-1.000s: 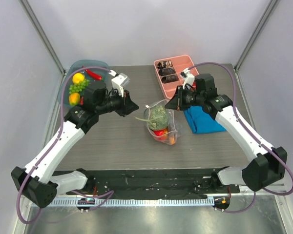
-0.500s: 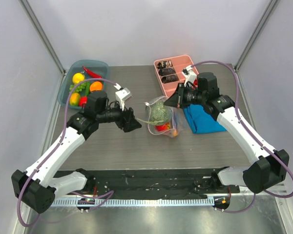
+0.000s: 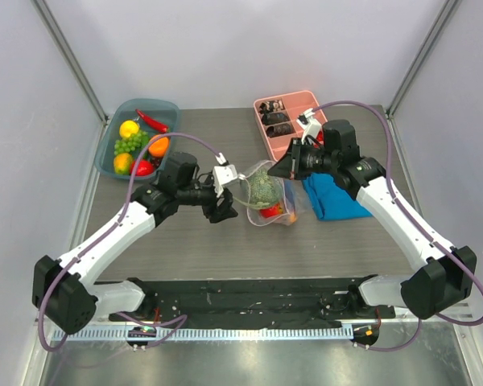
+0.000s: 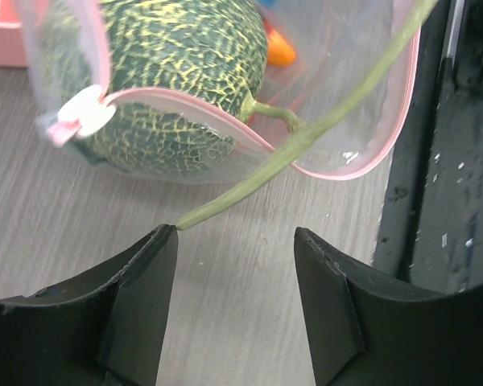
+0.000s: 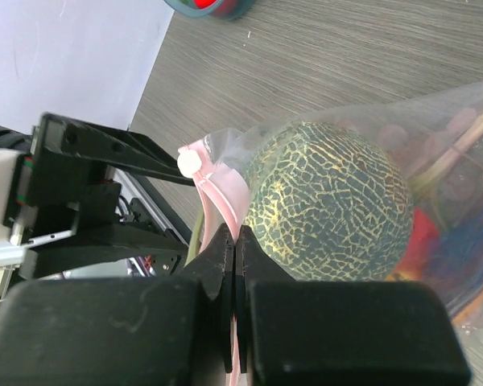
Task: Place the food in the zip-top bag and seal the zipper
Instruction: Adjust the zipper food storage bag at the center of the board, then adjust the fake fruit in the zipper food storage bag.
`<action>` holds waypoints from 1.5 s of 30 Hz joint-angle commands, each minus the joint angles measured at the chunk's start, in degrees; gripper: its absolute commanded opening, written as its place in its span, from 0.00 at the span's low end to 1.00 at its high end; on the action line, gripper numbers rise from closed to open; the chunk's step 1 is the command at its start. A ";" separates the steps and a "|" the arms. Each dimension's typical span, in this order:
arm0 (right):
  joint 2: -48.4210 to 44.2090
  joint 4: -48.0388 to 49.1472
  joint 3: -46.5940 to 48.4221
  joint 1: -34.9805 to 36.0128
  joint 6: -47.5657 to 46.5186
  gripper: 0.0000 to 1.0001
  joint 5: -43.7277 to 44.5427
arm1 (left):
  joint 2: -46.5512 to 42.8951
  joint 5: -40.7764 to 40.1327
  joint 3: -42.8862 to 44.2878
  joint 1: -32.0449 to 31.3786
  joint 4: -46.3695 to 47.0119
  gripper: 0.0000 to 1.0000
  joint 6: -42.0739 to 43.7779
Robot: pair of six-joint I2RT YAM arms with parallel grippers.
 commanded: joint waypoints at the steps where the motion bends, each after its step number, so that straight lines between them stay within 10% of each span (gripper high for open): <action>1: -0.30 4.08 3.06 0.55 0.65 0.01 -0.54 | 1.32 -0.72 2.40 -1.68 2.94 0.61 7.93; 31: 0.14 4.87 2.45 1.34 1.44 0.01 -0.10 | 2.81 4.20 6.96 -3.35 -8.83 0.39 19.18; 35: -0.12 5.22 2.27 1.95 1.45 0.01 0.25 | 3.08 5.60 10.39 -3.35 -10.59 0.00 13.92; 45: -0.83 5.66 6.75 8.02 0.30 0.01 4.38 | 15.11 -1.14 31.04 -3.44 -19.20 0.00 -30.98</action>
